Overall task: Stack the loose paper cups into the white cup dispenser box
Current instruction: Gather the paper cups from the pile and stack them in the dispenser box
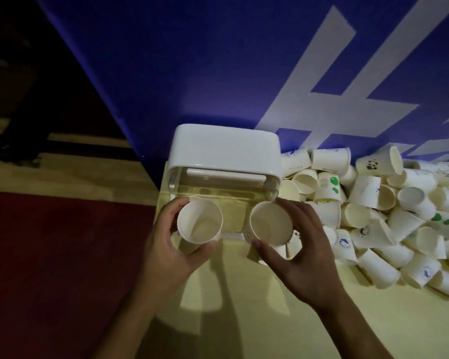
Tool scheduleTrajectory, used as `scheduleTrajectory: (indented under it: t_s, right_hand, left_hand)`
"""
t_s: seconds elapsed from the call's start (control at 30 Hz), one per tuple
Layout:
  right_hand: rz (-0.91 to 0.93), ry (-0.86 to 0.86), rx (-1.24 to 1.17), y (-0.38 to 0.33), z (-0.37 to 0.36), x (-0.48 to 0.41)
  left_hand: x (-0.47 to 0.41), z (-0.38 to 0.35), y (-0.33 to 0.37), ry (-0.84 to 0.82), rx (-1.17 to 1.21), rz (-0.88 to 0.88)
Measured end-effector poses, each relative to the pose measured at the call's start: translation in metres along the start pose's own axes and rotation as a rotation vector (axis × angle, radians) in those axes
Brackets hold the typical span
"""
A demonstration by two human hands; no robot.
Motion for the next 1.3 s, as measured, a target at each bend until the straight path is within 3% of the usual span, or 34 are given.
scheduleTrajectory:
  t_s: [0.53,1.3]
  right_hand:
    - [0.026,-0.089,0.003,-0.021,-0.133,-0.055]
    - [-0.059,-0.193,0.119,0.03,-0.192,-0.059]
  left_hand:
    - [0.007,0.089,-0.064,0.09,-0.061,0.094]
    - [0.009,0.097,-0.075,0.07,-0.071,0.121]
Point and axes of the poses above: each hand's wrist, its own x-axis away from the middle knuckle, its own z-axis out of the back of the hand, y = z × x, the point moved 8 cm from there along -x, towards the middle knuckle, and after that the axes turned 5 degrees about -y, right-handed, at the moved point
